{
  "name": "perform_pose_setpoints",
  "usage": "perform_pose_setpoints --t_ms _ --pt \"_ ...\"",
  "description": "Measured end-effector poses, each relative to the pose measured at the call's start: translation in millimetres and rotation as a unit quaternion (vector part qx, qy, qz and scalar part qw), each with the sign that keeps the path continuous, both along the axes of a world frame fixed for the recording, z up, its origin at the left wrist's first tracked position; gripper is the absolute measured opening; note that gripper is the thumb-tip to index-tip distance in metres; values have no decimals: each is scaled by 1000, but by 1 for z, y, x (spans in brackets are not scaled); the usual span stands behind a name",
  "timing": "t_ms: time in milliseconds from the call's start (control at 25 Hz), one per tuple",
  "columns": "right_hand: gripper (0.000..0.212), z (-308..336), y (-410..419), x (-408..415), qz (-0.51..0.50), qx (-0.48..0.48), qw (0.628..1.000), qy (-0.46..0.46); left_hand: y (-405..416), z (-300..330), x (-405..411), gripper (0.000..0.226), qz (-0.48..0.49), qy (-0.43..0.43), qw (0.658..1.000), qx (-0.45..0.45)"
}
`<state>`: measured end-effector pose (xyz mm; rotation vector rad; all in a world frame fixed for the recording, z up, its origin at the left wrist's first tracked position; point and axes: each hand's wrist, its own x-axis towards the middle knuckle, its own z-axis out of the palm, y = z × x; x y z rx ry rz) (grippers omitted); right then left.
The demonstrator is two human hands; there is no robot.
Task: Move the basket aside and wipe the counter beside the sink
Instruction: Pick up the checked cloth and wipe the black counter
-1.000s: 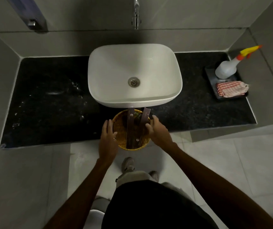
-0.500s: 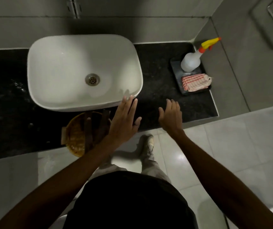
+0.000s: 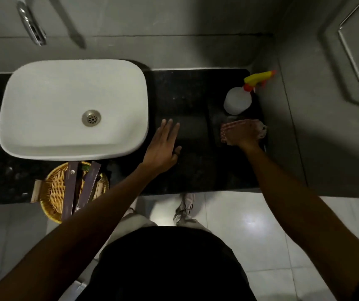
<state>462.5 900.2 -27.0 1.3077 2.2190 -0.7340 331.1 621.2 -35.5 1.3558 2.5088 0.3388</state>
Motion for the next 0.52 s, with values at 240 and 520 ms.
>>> perform_pose_setpoints --t_ms 240,520 --pt "78 5 16 -3 186 85 979 11 13 0 4 77 7 -9 1000 -19" --pt "53 64 -7 -19 214 99 964 120 22 25 8 100 59 -220 972 58"
